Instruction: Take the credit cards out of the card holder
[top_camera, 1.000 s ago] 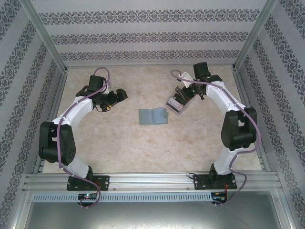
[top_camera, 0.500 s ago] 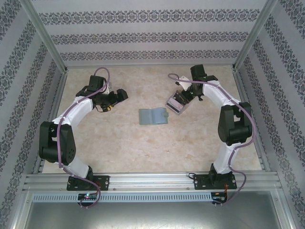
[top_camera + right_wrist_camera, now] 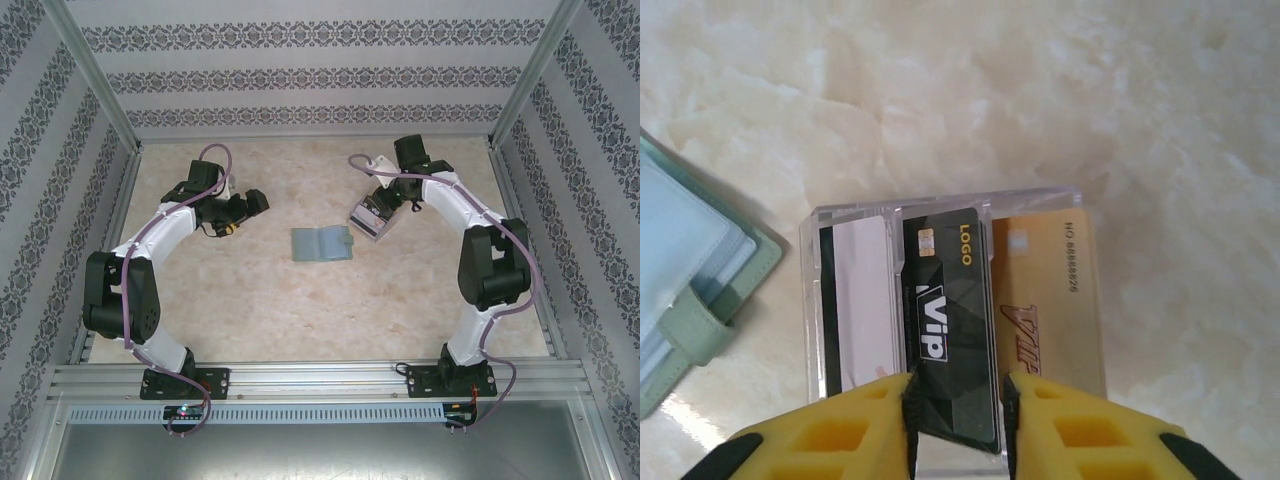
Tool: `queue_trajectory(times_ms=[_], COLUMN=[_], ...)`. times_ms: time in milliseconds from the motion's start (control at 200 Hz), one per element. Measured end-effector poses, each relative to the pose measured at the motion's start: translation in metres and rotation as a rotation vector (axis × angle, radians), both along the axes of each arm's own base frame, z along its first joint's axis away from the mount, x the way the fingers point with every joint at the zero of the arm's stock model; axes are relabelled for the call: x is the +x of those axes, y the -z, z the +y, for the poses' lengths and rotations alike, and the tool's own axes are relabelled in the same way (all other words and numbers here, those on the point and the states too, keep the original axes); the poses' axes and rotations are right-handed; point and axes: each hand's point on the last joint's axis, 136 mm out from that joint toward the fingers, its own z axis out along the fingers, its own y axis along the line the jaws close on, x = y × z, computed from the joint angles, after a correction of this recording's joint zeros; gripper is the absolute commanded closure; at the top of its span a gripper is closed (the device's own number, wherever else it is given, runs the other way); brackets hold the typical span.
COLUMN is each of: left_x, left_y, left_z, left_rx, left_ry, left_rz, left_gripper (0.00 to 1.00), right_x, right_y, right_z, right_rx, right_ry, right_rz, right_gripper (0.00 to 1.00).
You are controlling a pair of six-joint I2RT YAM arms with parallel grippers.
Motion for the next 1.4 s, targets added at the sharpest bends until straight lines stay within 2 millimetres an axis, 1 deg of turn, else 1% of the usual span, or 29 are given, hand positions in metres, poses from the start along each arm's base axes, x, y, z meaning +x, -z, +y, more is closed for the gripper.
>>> queue_trajectory(times_ms=[110, 170, 240, 330, 410, 460, 565, 664, 734, 834, 919, 984, 1074, 1189, 1274, 1399], left_x=[-0.001, -0.001, -0.001, -0.001, -0.001, -0.002, -0.004, -0.007, -0.009, -0.01, -0.015, -0.021, -0.029, -0.036, -0.035, -0.032], left_y=[0.001, 0.003, 0.006, 0.006, 0.004, 0.002, -0.003, -0.002, 0.003, 0.013, 0.028, 0.04, 0.053, 0.062, 0.066, 0.07], left_z=[0.001, 0.002, 0.007, 0.014, 0.02, 0.022, 0.024, 0.02, 0.015, 0.003, -0.014, -0.03, -0.05, -0.072, -0.086, -0.103], left_rx=[0.004, 0.011, 0.027, 0.05, 0.073, 0.084, 0.09, 0.07, 0.043, 0.018, 0.001, -0.009, -0.021, -0.031, -0.035, -0.045], left_ry=[-0.003, -0.008, -0.022, -0.044, -0.062, -0.071, -0.077, -0.064, -0.045, -0.015, 0.027, 0.065, 0.112, 0.163, 0.189, 0.221], left_rz=[0.002, 0.005, 0.008, 0.004, -0.01, -0.018, -0.033, -0.033, -0.017, 0.015, 0.06, 0.1, 0.14, 0.175, 0.184, 0.19], left_gripper=[0.01, 0.0, 0.0, 0.01, 0.01, 0.0, 0.0, 0.07, 0.1, 0.19, 0.29, 0.37, 0.47, 0.56, 0.62, 0.65], right_x=[-0.002, -0.005, -0.012, -0.023, -0.032, -0.038, -0.05, -0.061, -0.067, -0.081, -0.092, -0.097, -0.099, -0.097, -0.095, -0.094], right_y=[-0.02, -0.03, -0.038, -0.042, -0.039, -0.034, -0.014, 0.006, 0.023, 0.053, 0.076, 0.088, 0.096, 0.097, 0.097, 0.099], right_z=[0.003, 0.008, 0.017, 0.028, 0.037, 0.042, 0.051, 0.065, 0.083, 0.106, 0.119, 0.123, 0.122, 0.117, 0.113, 0.11], right_rx=[0.034, 0.066, 0.11, 0.178, 0.247, 0.285, 0.352, 0.394, 0.409, 0.401, 0.38, 0.365, 0.352, 0.33, 0.314, 0.29], right_ry=[0.073, 0.122, 0.178, 0.245, 0.319, 0.365, 0.467, 0.529, 0.541, 0.547, 0.557, 0.571, 0.593, 0.615, 0.626, 0.639], right_rz=[-0.043, -0.068, -0.083, -0.078, -0.048, -0.021, 0.063, 0.155, 0.223, 0.327, 0.395, 0.425, 0.439, 0.424, 0.412, 0.404], right_gripper=[0.5, 0.43, 0.38, 0.36, 0.36, 0.36, 0.38, 0.4, 0.43, 0.45, 0.46, 0.46, 0.47, 0.47, 0.47, 0.47])
